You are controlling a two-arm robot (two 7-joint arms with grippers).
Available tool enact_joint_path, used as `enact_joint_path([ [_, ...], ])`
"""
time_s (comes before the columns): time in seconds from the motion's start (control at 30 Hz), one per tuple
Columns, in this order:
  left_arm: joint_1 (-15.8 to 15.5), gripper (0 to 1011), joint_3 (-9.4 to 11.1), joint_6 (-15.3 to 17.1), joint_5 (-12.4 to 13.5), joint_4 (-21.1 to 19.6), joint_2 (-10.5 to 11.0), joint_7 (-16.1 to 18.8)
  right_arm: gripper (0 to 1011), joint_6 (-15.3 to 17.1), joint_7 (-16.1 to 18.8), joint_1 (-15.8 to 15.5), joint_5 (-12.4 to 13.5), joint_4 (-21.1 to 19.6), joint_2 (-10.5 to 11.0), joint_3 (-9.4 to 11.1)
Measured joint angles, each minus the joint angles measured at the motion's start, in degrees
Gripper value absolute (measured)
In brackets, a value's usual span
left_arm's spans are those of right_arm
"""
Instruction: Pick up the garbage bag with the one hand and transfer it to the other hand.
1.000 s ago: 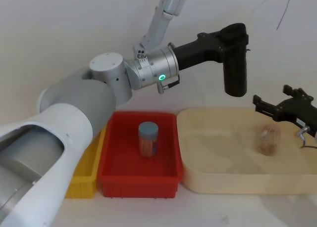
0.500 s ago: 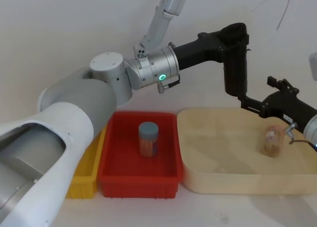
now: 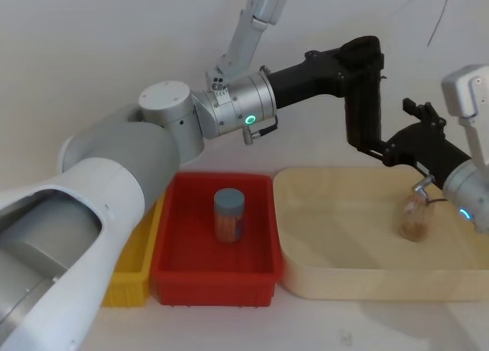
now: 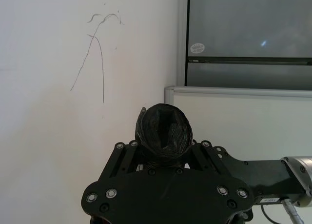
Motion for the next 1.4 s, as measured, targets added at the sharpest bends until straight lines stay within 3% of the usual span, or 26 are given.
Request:
enact_joint_path([
  [0.3,-0.04,360,0.0,-0.05,-0.04,0.06,-0.05,-0.03,1004,-0.4,-0.55,1.8,-2.32,1.18,-1.56,-1.56],
  [1.03,-0.05,360,0.0,-0.04,-0.03,0.12,-0.04,-0.02,999,-0.94,-0.7,4.72,-5.44,3.67,-4.1,-3.09],
  [1.4,-0.05,360,0.0,-0.04,-0.02,0.12,-0.04,-0.02,748,-1.28,-1.23,5.38,-6.39,4.58,-4.74,-3.39],
])
